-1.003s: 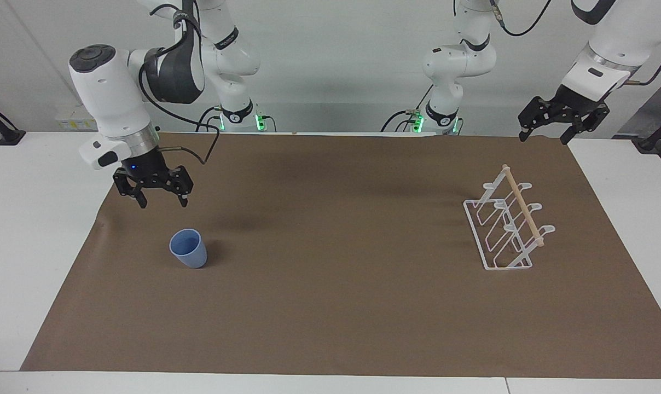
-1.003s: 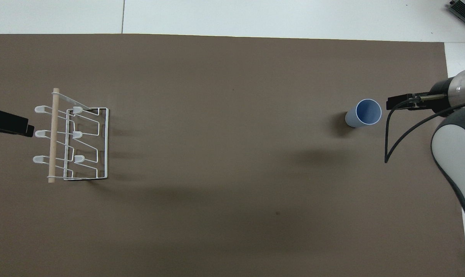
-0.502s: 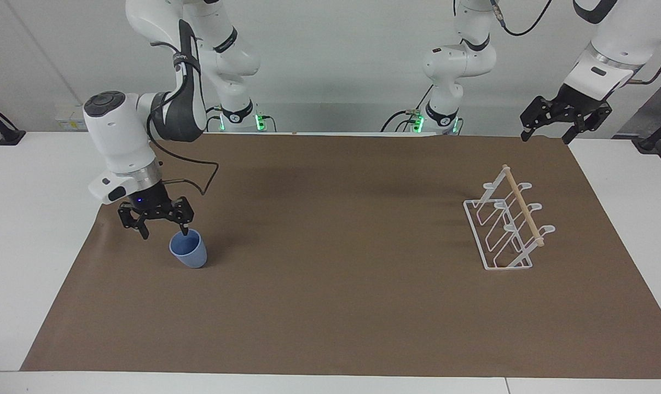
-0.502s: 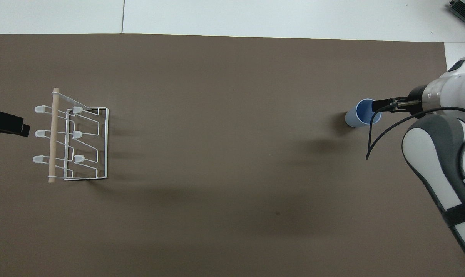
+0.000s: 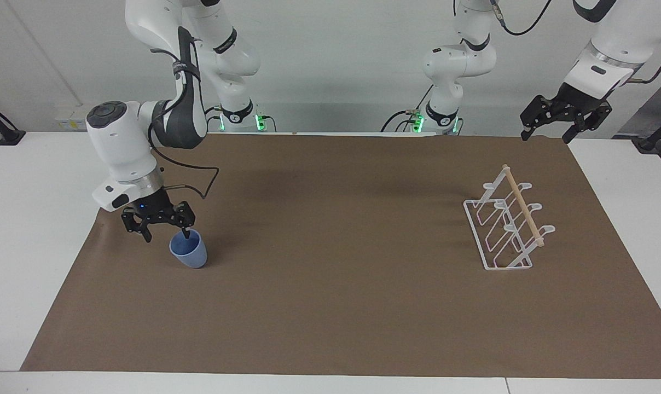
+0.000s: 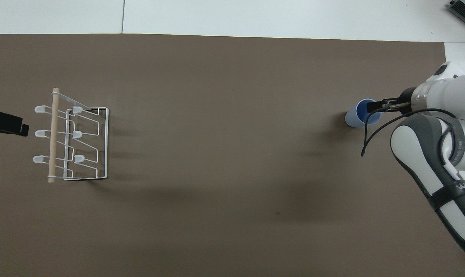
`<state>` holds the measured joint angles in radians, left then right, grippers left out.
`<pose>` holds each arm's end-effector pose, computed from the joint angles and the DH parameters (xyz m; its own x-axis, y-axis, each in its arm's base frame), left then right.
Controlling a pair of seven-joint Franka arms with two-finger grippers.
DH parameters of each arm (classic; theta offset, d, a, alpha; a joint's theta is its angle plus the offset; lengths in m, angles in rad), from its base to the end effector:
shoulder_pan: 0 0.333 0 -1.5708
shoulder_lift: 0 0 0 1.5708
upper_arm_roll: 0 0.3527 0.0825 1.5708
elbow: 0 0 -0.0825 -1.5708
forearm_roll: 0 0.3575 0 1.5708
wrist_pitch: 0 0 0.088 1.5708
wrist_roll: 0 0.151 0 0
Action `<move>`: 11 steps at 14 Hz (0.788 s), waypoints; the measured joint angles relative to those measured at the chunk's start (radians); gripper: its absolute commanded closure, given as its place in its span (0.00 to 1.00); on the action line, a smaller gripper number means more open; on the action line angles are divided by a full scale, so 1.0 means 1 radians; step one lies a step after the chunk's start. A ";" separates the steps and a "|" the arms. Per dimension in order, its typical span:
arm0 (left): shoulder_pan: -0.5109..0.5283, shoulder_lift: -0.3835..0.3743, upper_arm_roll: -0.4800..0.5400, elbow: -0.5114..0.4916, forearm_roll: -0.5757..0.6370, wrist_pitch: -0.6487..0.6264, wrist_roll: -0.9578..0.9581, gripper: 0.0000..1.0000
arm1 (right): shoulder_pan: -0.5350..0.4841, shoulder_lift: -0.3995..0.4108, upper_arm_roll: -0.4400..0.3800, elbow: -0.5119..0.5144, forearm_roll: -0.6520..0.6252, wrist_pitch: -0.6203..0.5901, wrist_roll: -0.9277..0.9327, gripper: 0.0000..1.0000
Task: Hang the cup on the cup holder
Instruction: 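Move the right gripper to the blue cup and grasp its rim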
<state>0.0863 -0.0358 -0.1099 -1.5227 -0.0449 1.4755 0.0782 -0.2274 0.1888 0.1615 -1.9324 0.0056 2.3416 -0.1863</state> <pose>0.5051 -0.0203 0.6486 0.9944 -0.1057 -0.0083 -0.1053 -0.9936 0.0416 0.6121 -0.0445 0.4206 0.9687 0.1085 0.2234 0.1098 -0.9939 0.0065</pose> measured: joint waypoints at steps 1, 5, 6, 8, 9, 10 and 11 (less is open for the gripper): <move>0.000 0.000 0.000 0.000 0.000 0.000 0.000 0.00 | 0.000 0.000 0.000 -0.010 0.000 0.016 0.000 0.00; 0.000 0.000 0.000 0.000 0.000 0.000 0.000 0.00 | -0.019 0.002 -0.001 -0.063 0.000 0.067 0.000 0.00; 0.000 0.000 -0.001 0.000 0.000 0.000 0.000 0.00 | -0.022 0.002 -0.001 -0.071 0.000 0.068 0.000 0.00; -0.001 0.000 -0.003 0.000 0.000 0.000 0.000 0.00 | -0.029 0.002 -0.001 -0.080 0.000 0.075 0.000 0.00; -0.001 0.000 -0.004 0.000 0.000 0.000 0.000 0.00 | -0.031 0.002 -0.001 -0.086 0.000 0.084 0.000 0.00; -0.002 -0.001 -0.005 0.000 0.000 0.000 0.000 0.00 | -0.032 0.002 -0.001 -0.091 0.000 0.095 0.000 0.00; -0.002 -0.001 -0.005 0.000 0.000 0.000 0.000 0.00 | -0.032 0.002 -0.001 -0.096 0.000 0.101 0.000 0.00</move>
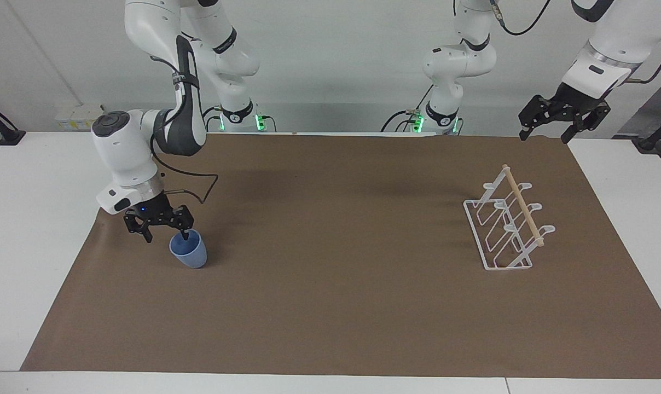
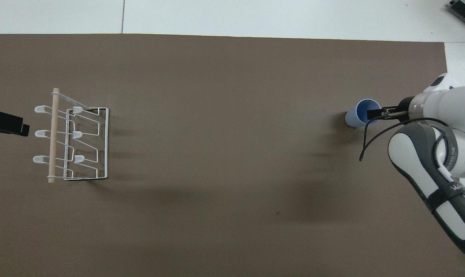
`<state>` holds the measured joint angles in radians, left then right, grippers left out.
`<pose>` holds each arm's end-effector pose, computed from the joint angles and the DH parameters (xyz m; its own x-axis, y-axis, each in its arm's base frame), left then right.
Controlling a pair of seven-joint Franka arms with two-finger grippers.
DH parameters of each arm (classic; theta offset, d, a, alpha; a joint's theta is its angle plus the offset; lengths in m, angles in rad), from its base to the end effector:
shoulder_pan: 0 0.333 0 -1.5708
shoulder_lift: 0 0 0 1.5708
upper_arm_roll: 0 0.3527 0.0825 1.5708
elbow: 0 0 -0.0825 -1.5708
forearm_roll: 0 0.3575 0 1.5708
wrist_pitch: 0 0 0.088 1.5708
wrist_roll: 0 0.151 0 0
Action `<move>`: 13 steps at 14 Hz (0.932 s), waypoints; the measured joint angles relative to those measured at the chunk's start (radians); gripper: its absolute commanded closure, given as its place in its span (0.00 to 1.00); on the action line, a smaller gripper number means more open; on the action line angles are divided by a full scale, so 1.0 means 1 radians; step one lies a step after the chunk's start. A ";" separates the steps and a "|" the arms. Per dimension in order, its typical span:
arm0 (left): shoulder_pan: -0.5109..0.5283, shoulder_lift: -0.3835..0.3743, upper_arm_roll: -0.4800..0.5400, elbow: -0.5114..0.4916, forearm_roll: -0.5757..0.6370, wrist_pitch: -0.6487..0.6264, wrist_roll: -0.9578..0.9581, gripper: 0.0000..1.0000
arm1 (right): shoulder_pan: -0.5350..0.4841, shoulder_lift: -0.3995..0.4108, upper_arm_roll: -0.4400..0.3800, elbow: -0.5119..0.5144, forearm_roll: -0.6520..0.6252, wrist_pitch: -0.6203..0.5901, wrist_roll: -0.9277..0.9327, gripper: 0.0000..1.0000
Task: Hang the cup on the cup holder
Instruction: 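Move the right gripper to the blue cup and grasp its rim, then lift the blue cup with the right gripper and tip it sideways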
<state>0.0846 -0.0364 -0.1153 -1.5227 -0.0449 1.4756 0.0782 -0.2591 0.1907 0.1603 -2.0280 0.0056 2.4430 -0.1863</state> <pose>0.5048 -0.0239 0.6489 0.9936 -0.1127 -0.0077 -0.1123 -0.9928 0.0413 0.5987 -0.0626 0.3875 0.9709 0.0761 0.2271 0.0764 -0.9971 0.0075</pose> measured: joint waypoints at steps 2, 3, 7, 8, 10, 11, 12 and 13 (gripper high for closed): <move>0.000 0.000 0.000 0.000 0.000 0.000 0.000 0.00 | 0.000 0.000 0.001 -0.009 0.000 0.003 0.000 0.00; 0.000 0.000 0.000 0.000 0.000 0.000 0.000 0.00 | 0.001 0.000 0.001 -0.014 0.000 0.005 0.000 0.00; -0.001 0.000 -0.003 0.000 0.000 0.000 0.000 0.00 | 0.000 0.007 0.001 -0.028 0.000 0.013 0.000 0.00; -0.001 0.000 -0.003 0.000 0.000 0.000 0.000 0.00 | 0.000 0.009 0.000 -0.028 0.000 0.017 0.000 0.00; -0.001 0.000 -0.004 0.000 0.000 0.000 0.000 0.00 | 0.000 0.011 0.000 -0.029 0.000 0.028 0.000 0.00; -0.001 0.000 -0.004 0.000 0.000 0.000 0.000 0.00 | 0.000 0.011 0.000 -0.029 0.000 0.032 0.000 0.00; -0.001 0.000 -0.004 0.000 0.000 0.000 0.000 0.00 | 0.000 0.012 0.000 -0.029 0.000 0.033 0.000 0.00; -0.001 0.000 -0.004 0.000 0.000 0.000 0.000 0.00 | 0.000 0.012 0.000 -0.029 0.000 0.034 0.000 0.07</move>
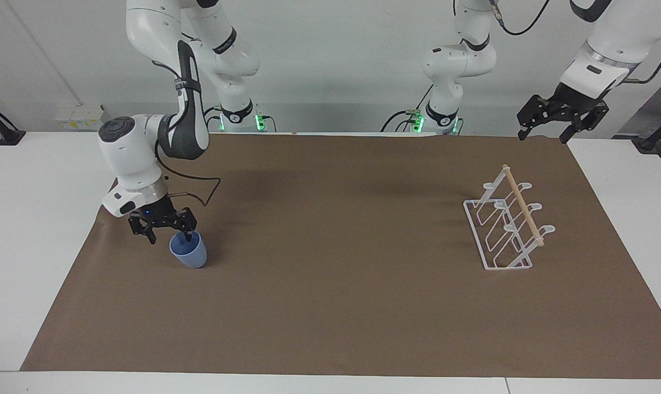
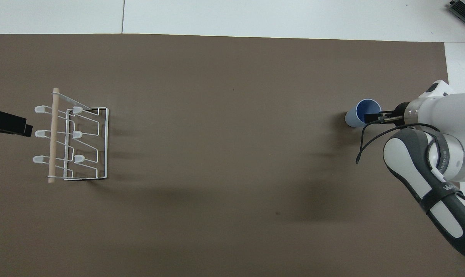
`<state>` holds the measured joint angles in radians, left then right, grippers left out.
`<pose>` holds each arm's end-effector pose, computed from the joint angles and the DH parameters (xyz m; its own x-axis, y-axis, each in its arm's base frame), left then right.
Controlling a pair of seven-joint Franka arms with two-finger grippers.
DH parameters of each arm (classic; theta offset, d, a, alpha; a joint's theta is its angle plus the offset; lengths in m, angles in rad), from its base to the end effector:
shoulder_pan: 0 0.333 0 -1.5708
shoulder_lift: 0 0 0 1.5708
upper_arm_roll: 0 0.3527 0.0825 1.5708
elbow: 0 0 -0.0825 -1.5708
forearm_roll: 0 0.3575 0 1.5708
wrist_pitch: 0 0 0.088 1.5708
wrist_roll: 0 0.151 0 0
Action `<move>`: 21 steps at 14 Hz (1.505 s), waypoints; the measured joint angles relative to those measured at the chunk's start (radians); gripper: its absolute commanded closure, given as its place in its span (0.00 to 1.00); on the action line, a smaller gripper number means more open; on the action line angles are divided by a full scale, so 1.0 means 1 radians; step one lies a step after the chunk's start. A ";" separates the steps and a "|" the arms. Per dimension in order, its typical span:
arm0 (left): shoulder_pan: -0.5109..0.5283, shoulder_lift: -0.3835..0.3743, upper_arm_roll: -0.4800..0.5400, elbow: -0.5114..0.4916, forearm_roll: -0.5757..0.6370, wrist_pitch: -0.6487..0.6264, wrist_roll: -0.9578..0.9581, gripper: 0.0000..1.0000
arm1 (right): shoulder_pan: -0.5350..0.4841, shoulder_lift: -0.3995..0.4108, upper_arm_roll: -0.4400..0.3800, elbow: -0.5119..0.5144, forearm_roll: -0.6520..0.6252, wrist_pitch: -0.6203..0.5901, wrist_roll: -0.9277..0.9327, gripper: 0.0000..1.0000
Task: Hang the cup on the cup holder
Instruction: 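Lift the blue cup with the right gripper and tip it sideways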
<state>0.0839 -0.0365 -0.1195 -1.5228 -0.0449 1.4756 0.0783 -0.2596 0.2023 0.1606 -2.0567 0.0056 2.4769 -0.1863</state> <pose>0.5047 -0.0264 0.6489 0.9930 -0.1177 -0.0077 -0.1173 -0.9922 0.0411 0.5954 -0.0622 0.3717 0.9723 0.0750 0.2214 0.0759 -0.9971 0.0046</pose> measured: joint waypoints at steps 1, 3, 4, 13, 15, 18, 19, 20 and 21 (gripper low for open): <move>0.000 0.000 0.000 0.000 0.000 0.000 0.000 0.00 | 0.000 0.000 0.000 0.000 0.000 0.000 0.000 0.17; 0.000 0.000 0.000 0.000 0.000 0.000 0.000 0.00 | 0.000 0.000 0.000 0.000 0.000 0.000 0.000 0.42; 0.000 0.000 0.000 0.000 0.000 0.000 0.000 0.00 | 0.000 0.000 0.000 0.000 0.000 0.000 0.000 0.53; 0.000 0.000 0.000 0.000 0.000 0.000 0.001 0.00 | 0.005 -0.002 0.005 0.001 0.002 0.000 0.000 1.00; 0.000 0.000 0.000 0.000 0.000 0.000 0.001 0.00 | 0.005 -0.002 0.005 0.001 0.002 0.000 0.000 1.00; 0.001 0.000 0.001 0.000 0.000 0.000 0.001 0.00 | 0.005 -0.002 0.005 0.001 0.002 0.000 0.000 1.00; 0.001 0.000 0.003 0.000 0.000 0.000 0.001 0.00 | 0.005 -0.001 0.005 0.003 0.002 0.000 0.000 1.00; 0.002 0.000 0.004 0.000 0.000 0.000 0.001 0.00 | 0.005 -0.002 0.005 0.008 0.002 0.000 0.000 1.00; 0.002 0.000 0.004 0.000 0.000 0.000 0.001 0.00 | 0.005 -0.002 0.005 0.018 0.002 -0.001 0.000 1.00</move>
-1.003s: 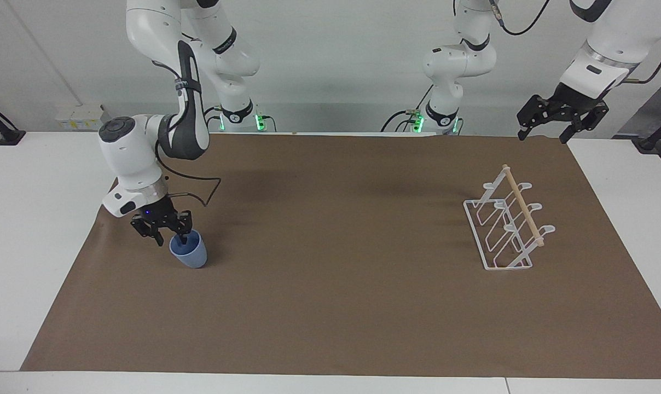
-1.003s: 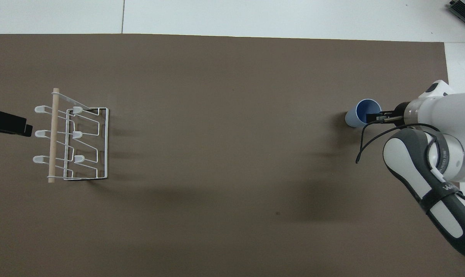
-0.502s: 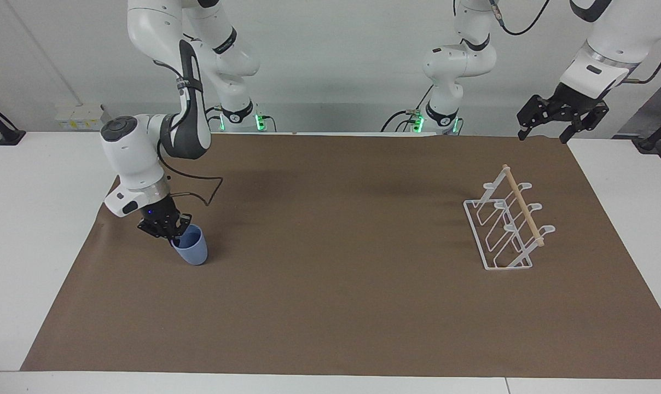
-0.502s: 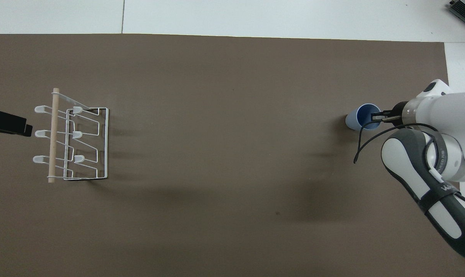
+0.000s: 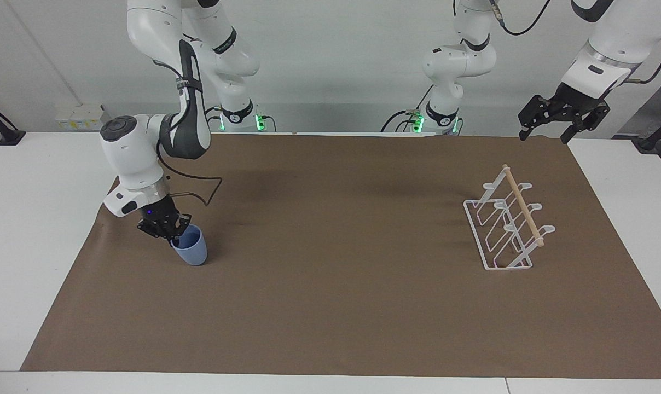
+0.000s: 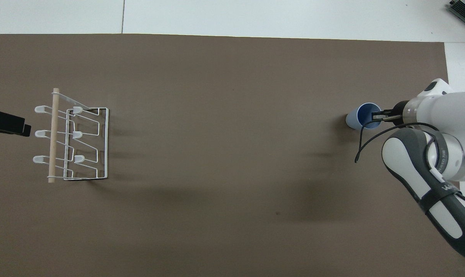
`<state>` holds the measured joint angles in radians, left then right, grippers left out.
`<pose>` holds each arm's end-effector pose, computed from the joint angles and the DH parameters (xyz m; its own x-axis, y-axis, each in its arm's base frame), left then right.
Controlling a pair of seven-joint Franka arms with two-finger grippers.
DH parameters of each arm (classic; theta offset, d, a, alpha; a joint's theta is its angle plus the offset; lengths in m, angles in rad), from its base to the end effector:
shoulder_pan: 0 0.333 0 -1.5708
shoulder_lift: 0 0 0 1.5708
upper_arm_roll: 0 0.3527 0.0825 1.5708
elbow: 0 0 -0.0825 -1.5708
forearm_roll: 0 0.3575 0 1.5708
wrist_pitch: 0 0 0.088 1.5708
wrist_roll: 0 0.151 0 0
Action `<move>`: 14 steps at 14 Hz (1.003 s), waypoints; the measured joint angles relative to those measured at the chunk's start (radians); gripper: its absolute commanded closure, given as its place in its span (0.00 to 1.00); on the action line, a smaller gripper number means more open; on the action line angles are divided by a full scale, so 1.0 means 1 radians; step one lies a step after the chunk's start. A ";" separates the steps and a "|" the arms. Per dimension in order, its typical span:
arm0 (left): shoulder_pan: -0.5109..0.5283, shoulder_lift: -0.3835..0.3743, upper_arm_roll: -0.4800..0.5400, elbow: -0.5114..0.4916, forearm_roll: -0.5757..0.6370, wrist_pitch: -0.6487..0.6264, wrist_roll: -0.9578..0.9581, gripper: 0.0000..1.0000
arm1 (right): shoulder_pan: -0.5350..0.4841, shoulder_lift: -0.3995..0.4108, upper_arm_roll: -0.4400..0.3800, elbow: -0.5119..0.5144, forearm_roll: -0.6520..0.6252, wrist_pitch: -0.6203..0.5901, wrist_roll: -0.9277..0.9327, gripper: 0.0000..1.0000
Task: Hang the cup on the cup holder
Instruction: 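Lift the blue cup with the right gripper and tip it sideways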
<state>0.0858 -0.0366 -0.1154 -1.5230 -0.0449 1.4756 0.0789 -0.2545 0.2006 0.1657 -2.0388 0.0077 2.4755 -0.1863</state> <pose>0.5048 -0.0234 0.6489 0.9936 -0.1123 -0.0077 -0.1119 -0.9929 0.0412 0.6009 -0.0569 0.3807 0.9674 0.0829 0.2393 0.0840 -0.9964 0.0055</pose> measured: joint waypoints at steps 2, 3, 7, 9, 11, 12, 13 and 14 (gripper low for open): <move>0.000 0.000 -0.001 0.000 0.000 0.000 0.000 0.00 | -0.001 -0.004 -0.001 0.036 0.000 -0.047 0.000 1.00; 0.000 0.000 -0.001 0.000 0.000 0.000 0.000 0.00 | -0.002 -0.011 -0.002 0.063 0.000 -0.096 0.000 1.00; 0.000 0.000 0.000 0.000 0.000 0.000 0.000 0.00 | -0.002 -0.067 -0.004 0.187 -0.001 -0.313 0.000 1.00; 0.000 0.000 0.000 0.000 0.000 0.000 0.000 0.00 | 0.000 -0.110 -0.001 0.230 -0.001 -0.420 0.000 1.00; 0.000 0.000 0.001 0.000 0.000 0.000 0.000 0.00 | 0.001 -0.155 0.003 0.267 -0.001 -0.532 0.000 1.00; 0.000 0.000 0.001 0.000 0.000 0.000 0.000 0.00 | 0.001 -0.174 0.004 0.286 -0.001 -0.586 0.000 1.00; 0.000 0.000 0.001 0.000 0.000 0.000 0.000 0.00 | 0.001 -0.186 0.004 0.303 -0.001 -0.628 0.000 1.00; 0.000 0.000 0.001 0.000 0.000 0.000 0.000 0.00 | 0.001 -0.193 0.004 0.316 -0.001 -0.658 0.000 1.00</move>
<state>0.0862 -0.0367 -0.1139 -1.5230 -0.0449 1.4759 0.0789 -0.2539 0.0076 0.1698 -1.7227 0.0066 1.8178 -0.1863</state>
